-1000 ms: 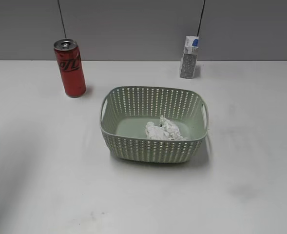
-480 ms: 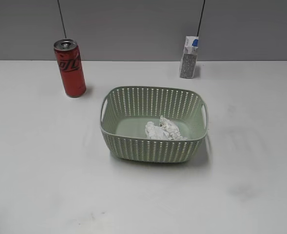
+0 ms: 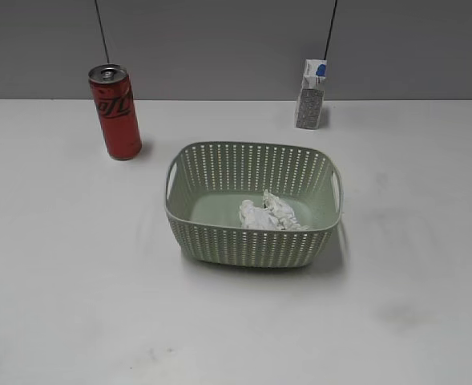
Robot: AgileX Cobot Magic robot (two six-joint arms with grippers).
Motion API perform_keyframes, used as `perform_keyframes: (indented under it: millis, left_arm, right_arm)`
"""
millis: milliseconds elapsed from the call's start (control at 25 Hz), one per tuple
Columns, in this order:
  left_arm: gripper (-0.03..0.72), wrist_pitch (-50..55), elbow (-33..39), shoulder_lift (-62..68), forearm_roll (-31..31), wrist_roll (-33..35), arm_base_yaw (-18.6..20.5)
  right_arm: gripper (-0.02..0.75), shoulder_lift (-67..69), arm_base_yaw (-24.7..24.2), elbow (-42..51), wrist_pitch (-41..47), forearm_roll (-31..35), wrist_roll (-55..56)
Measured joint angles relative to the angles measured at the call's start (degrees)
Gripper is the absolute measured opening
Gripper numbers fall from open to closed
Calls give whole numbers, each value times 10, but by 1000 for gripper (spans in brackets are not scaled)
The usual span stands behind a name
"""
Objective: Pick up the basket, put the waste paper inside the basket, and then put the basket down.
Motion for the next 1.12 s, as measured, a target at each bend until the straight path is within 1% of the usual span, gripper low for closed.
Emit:
perform_keyframes:
  millis: [80,280,1120]
  left_arm:
    - [585,-11,7,-23,0,0,0]
    - [585,-34,23,-24,-6,0,0]
    - [585,-35,24,-26,-7,0,0]
  right_arm:
    - [593,0,0,1,-1,0,0]
    - [593,0,0,1,-1,0,0]
    - [593,0,0,1,-1,0,0]
